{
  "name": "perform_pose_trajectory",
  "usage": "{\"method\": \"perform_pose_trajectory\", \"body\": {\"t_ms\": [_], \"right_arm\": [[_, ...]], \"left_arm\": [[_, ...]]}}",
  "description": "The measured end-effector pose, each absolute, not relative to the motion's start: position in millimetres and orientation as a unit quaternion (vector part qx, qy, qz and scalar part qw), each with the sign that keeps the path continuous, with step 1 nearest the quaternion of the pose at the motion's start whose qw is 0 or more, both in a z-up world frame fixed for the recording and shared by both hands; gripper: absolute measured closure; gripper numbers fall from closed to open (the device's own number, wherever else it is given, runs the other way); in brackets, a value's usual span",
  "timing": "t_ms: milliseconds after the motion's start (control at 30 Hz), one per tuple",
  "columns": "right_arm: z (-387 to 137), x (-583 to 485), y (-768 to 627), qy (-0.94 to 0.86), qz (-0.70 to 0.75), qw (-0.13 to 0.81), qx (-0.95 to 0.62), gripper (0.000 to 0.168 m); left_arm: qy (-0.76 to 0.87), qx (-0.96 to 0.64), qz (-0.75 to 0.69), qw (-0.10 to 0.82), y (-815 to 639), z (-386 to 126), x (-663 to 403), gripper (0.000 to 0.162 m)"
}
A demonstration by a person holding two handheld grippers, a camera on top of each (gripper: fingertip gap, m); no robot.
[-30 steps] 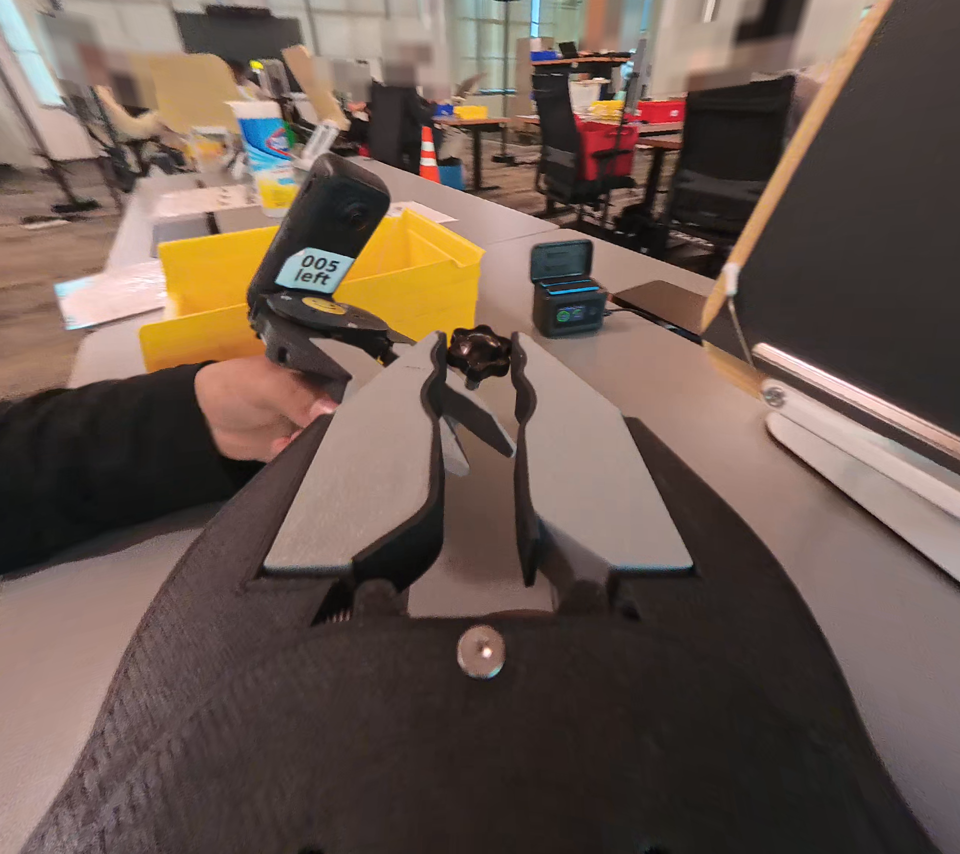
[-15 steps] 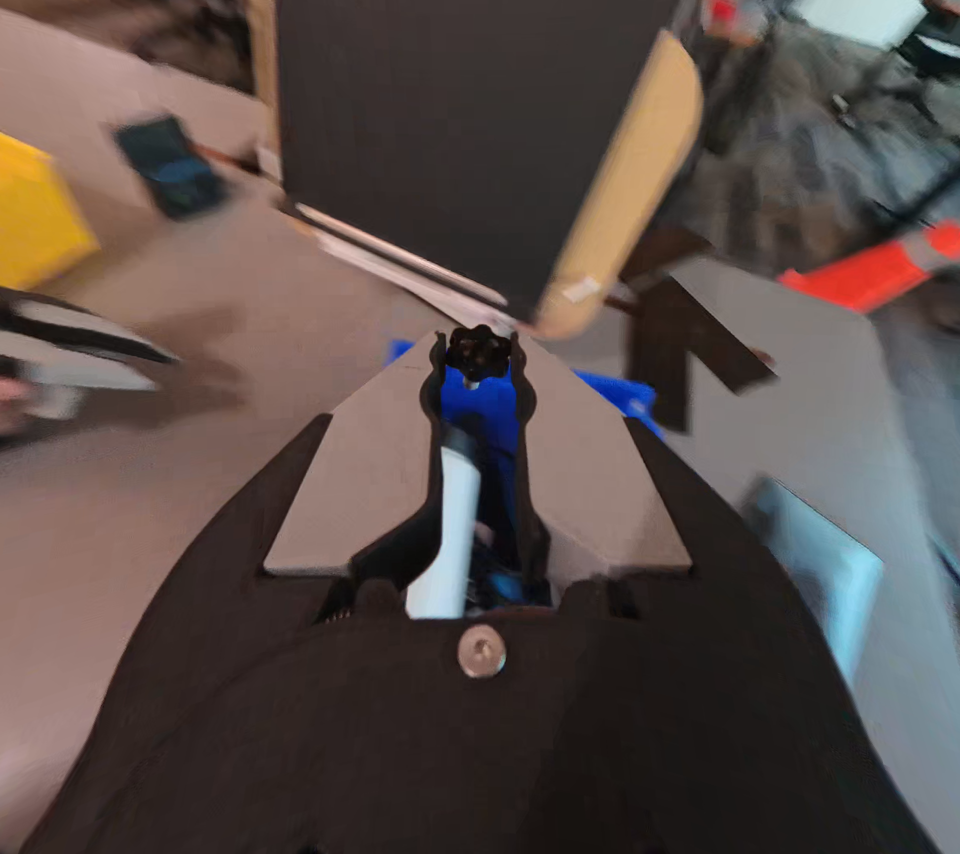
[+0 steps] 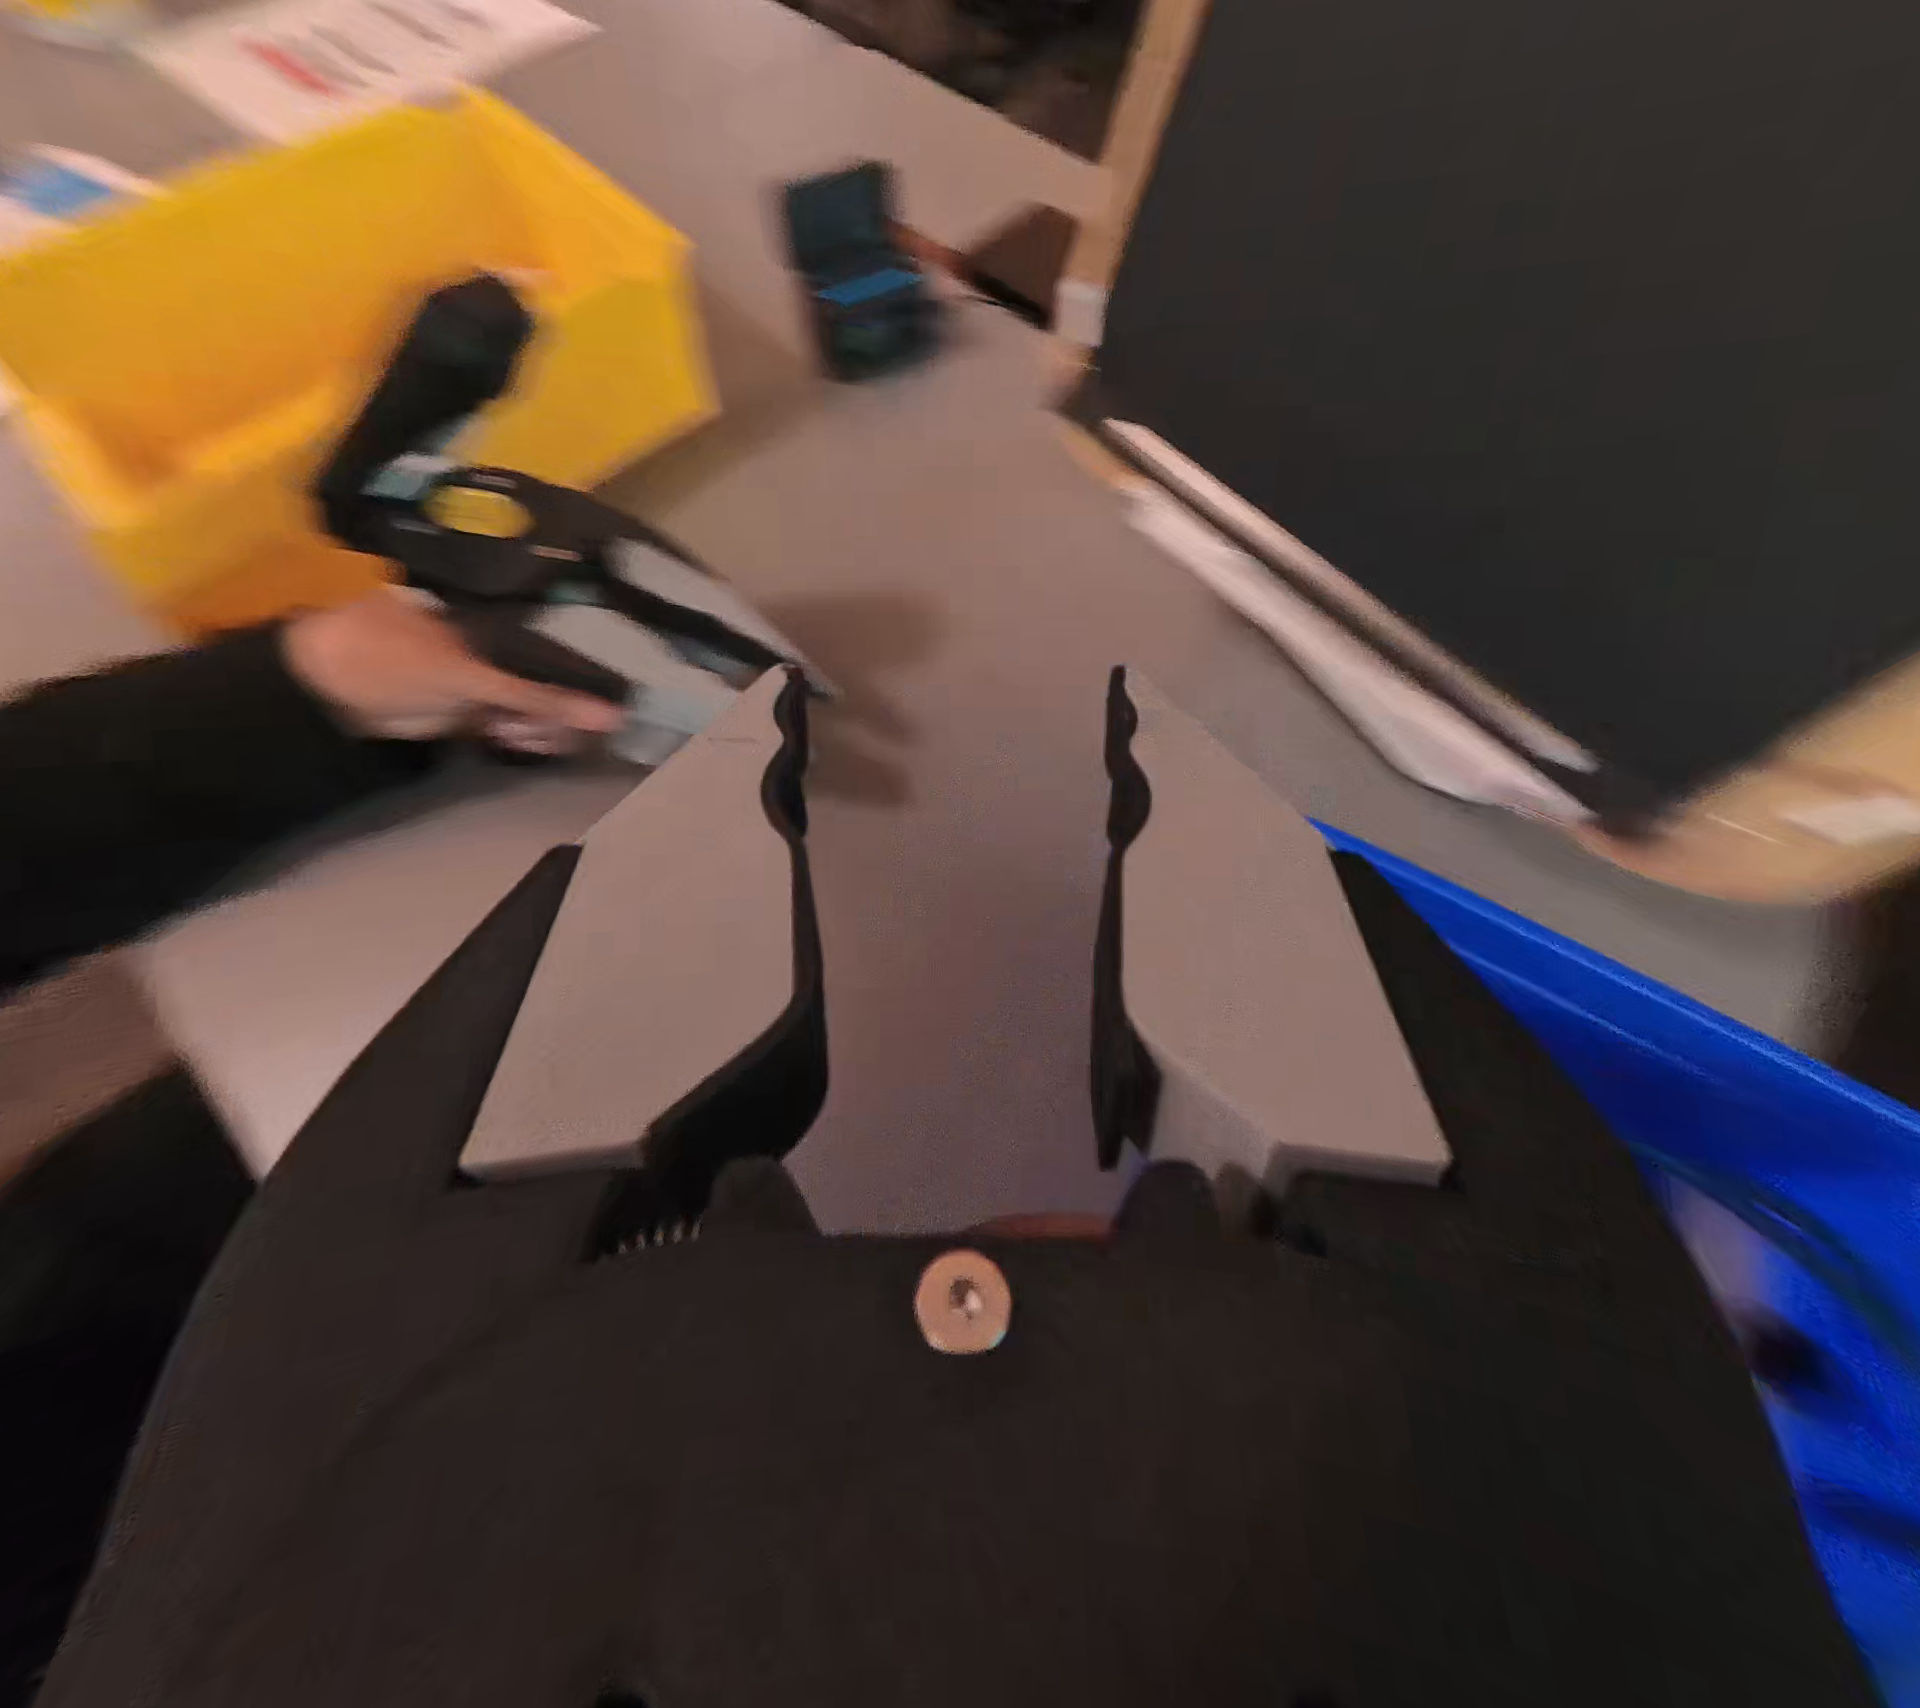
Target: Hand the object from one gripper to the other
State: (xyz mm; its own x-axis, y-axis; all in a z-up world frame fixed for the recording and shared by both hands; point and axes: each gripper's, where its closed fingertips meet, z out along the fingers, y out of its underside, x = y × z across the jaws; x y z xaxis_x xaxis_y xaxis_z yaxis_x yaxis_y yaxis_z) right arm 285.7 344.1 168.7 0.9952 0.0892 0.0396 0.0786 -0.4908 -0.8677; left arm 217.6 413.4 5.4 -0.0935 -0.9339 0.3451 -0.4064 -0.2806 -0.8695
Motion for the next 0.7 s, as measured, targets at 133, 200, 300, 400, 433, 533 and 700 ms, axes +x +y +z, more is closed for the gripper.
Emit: {"method": "perform_pose_trajectory", "body": {"t_ms": [133,200,300,400,433,533,700], "right_arm": [[148,192,386,-0.079,0.158,0.532,-0.828,0.111],[118,181,412,-0.068,0.147,0.53,-0.832,0.109],[70,192,450,-0.049,0.099,0.527,-0.843,0.108],[41,208,476,-0.035,0.089,0.539,-0.837,0.109],[34,214,482,-0.025,0.087,0.546,-0.833,0.109],[18,227,490,-0.023,0.075,0.583,-0.809,0.12],[11,229,491,-0.027,0.092,0.569,-0.817,0.115]], "left_arm": [[0.547,-0.62,-0.468,0.311,426,6,218,0.135],[0.543,-0.624,-0.445,0.342,437,7,216,0.135],[0.538,-0.626,-0.414,0.383,450,9,214,0.132],[0.541,-0.626,-0.393,0.402,455,9,214,0.127],[0.543,-0.626,-0.388,0.404,456,8,214,0.127],[0.548,-0.629,-0.374,0.405,458,4,215,0.129],[0.537,-0.637,-0.376,0.404,463,4,214,0.134]]}}
